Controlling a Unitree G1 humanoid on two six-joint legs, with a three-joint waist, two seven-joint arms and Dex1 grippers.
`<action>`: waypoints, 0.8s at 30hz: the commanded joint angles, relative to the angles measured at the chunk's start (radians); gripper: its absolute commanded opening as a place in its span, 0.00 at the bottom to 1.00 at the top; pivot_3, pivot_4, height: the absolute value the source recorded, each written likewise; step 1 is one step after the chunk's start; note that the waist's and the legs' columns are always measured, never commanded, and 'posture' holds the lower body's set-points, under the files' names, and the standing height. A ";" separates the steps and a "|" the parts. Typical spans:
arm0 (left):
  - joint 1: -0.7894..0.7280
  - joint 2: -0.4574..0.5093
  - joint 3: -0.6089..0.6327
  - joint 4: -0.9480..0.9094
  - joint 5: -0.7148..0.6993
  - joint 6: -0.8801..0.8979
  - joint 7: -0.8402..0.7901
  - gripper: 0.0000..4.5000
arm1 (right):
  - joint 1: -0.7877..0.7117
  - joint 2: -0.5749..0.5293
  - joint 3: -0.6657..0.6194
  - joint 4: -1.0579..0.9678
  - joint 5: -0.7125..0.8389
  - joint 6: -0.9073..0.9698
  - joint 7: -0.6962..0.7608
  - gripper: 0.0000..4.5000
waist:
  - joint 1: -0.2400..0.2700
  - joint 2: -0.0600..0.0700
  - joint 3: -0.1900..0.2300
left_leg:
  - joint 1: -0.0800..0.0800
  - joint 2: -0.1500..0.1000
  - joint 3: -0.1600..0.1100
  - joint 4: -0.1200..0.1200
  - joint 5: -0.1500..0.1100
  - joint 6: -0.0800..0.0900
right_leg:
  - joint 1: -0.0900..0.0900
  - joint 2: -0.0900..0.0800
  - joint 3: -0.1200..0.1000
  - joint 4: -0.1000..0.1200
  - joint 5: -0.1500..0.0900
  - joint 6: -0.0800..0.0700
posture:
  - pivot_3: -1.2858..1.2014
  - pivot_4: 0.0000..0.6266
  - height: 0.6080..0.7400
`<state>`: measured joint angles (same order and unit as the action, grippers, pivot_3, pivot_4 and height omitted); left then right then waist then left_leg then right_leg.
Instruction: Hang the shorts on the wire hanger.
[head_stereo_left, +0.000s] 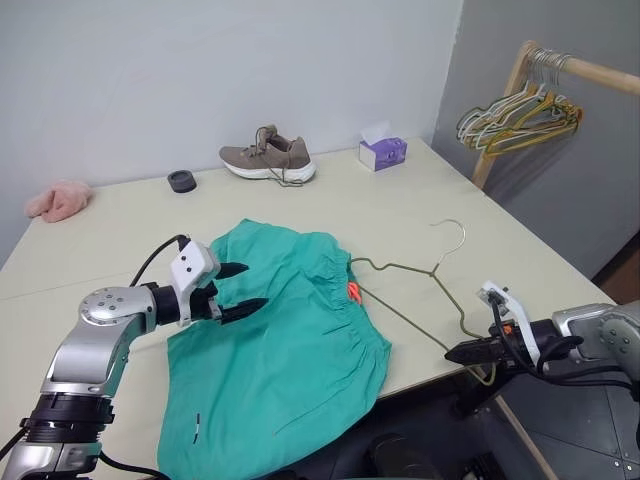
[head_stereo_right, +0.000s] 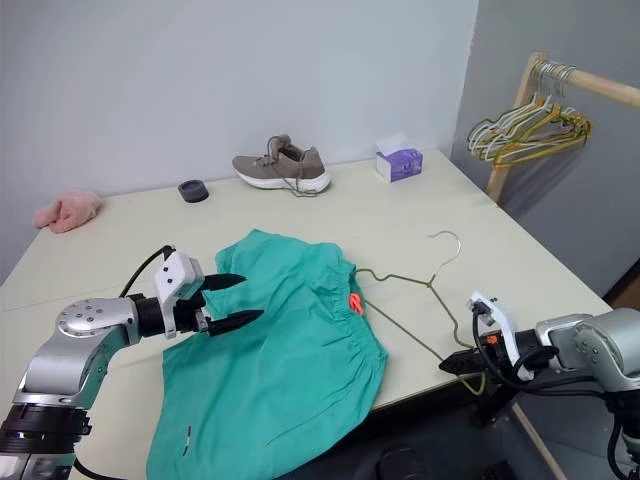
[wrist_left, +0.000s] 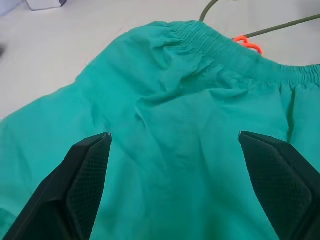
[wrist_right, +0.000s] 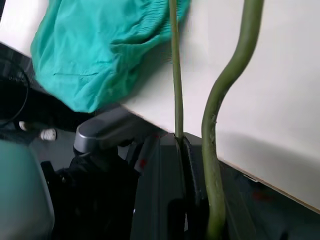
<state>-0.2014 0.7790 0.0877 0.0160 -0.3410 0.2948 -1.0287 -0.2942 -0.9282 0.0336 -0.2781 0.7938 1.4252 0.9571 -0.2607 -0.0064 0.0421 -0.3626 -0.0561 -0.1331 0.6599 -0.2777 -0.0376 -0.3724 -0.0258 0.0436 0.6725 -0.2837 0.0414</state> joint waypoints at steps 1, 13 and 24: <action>-0.012 -0.001 0.042 0.012 0.007 -0.033 0.032 0.96 | -0.033 0.021 0.036 -0.024 0.015 0.002 -0.007 0.00 | 0.001 0.000 0.000 | 0.000 0.000 0.000 0.000 0.000 0.000 | 0.000 0.000 0.000 0.000 0.000 0.000 | 0.39 0.00 1.00; -0.027 -0.002 0.051 0.047 0.017 -0.070 0.069 0.96 | -0.164 0.178 0.153 0.145 -0.083 0.030 -0.137 0.00 | 0.011 0.000 0.000 | 0.000 0.000 0.000 0.000 0.000 0.000 | -0.001 0.000 0.000 0.001 0.000 0.000 | 0.40 0.00 1.00; -0.018 -0.019 0.070 0.043 0.005 -0.070 0.107 0.96 | -0.288 0.336 0.042 0.261 -0.115 0.045 -0.245 0.00 | 0.011 0.000 0.000 | 0.000 -0.001 0.000 0.000 0.000 0.000 | -0.001 0.000 0.001 0.002 0.000 0.000 | 0.40 0.00 1.00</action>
<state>-0.2069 0.7604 0.1224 0.0754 -0.3285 0.2359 -0.9383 -0.5432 -0.5901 0.1173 -0.0093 0.6847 1.4999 0.7154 -0.2496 -0.0060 0.0423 -0.3630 -0.0568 -0.1335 0.6603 -0.2777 -0.0375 -0.3737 -0.0260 0.0444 0.6742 -0.2836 0.0411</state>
